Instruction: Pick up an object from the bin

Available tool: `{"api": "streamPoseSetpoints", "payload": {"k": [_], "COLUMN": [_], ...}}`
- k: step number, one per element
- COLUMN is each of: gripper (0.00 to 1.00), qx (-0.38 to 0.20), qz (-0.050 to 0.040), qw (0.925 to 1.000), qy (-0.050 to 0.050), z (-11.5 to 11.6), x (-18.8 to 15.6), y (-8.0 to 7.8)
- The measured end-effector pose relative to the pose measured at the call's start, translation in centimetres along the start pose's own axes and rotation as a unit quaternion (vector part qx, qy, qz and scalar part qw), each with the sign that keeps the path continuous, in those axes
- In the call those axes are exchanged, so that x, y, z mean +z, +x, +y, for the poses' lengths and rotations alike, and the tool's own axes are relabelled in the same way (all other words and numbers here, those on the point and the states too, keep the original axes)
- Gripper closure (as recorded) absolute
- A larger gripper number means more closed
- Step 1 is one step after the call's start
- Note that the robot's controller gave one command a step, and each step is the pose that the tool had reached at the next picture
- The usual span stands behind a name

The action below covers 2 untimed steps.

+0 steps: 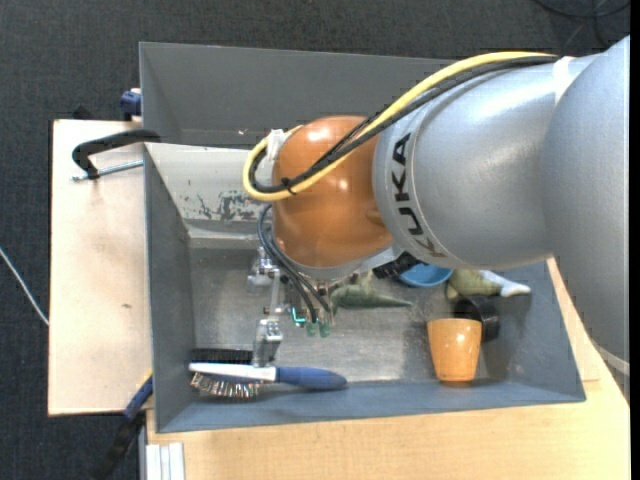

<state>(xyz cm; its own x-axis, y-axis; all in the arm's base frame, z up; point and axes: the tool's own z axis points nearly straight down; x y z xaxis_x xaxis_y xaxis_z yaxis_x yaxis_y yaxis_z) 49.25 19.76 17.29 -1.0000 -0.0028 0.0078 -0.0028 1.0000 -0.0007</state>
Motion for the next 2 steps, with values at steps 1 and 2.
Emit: {"api": "streamPoseSetpoints", "payload": {"k": [1,2], "gripper": [0.0,0.0], "qx": [-0.171,-0.165], "qz": [-0.0049,-0.0079], "qw": [0.9852,0.9863], "qy": [0.0,-0.002], "z": [3.5,3.5], "x": [10.2,7.0], "y": [-0.1,0.0]}}
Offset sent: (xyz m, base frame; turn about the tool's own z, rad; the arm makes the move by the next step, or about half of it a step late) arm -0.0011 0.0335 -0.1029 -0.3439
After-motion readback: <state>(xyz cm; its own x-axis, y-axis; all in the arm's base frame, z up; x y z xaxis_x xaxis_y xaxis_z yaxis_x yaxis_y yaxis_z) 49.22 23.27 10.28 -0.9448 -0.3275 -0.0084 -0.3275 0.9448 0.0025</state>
